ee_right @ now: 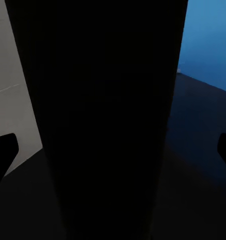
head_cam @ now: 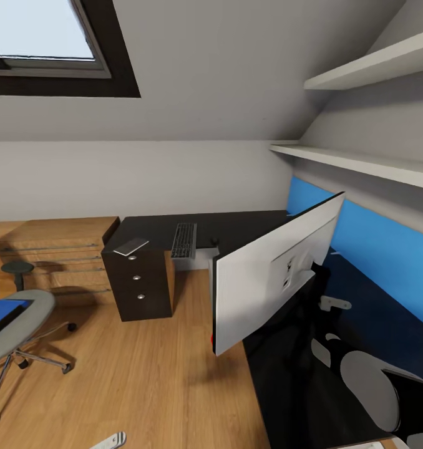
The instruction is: In the bedroom, organize the workspace by keeping the computer under the desk, ensuring the monitor is on the desk, placing the keyboard on the desk next to the monitor, placing the mouse on the desk next to the keyboard, moving the folder from the swivel chair onto the desk next to the mouse, stacking the notebook on top of the folder with the pen on top of the notebook, and positioning the swivel chair next to the desk.
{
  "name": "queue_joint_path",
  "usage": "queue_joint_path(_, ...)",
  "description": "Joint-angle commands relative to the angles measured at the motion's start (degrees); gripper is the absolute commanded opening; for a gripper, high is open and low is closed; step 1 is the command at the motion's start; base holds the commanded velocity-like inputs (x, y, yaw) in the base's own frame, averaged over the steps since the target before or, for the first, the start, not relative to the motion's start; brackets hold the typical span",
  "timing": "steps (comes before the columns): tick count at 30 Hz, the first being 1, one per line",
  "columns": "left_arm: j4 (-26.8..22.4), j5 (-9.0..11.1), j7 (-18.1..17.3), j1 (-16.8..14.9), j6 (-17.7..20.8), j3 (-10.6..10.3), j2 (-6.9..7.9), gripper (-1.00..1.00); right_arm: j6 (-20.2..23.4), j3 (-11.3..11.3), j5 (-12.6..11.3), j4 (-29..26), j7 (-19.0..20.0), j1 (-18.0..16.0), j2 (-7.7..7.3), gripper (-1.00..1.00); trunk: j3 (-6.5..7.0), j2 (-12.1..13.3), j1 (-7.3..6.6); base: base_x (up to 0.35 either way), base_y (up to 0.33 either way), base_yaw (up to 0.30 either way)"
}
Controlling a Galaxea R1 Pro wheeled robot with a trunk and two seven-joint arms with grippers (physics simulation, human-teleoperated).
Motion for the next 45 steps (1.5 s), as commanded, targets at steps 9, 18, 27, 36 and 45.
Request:
queue_joint_path(9, -0.15, 0.58, 0.30, 0.01, 0.33, 0.07, -0.04, 1.00, -0.09, -0.28, 0.59, 0.08, -0.33, -0.05, -0.07, 1.00, -0.06, -0.04, 0.01, 0.005, 0.000, 0.000)
queue_joint_path(18, -0.15, 0.60, 0.30, 0.01, 0.33, 0.07, -0.04, 1.00, 0.19, -0.28, 0.56, 0.08, -0.37, -0.05, -0.05, -1.00, -0.06, -0.04, 0.01, 0.000, 0.000, 0.000)
queue_joint_path(27, -0.15, 0.65, 0.30, 0.01, 0.33, 0.07, -0.02, 1.00, 0.71, -0.28, 0.51, 0.08, -0.39, -0.05, -0.16, -1.00, -0.06, -0.04, 0.01, 0.000, 0.000, 0.000)
queue_joint_path(36, -0.15, 0.67, 0.26, 0.01, 0.33, 0.07, -0.01, 1.00, 0.74, -0.28, 0.51, 0.08, -0.42, -0.05, -0.17, -1.00, -0.06, -0.04, 0.01, 0.000, 0.000, 0.000)
queue_joint_path(45, 0.34, 0.67, 0.26, 0.01, 0.33, 0.13, 0.05, 1.00, 0.71, -0.28, 0.51, 0.08, -0.42, -0.05, -0.17, -1.00, -0.06, -0.04, 0.01, -0.039, 0.000, 0.000)
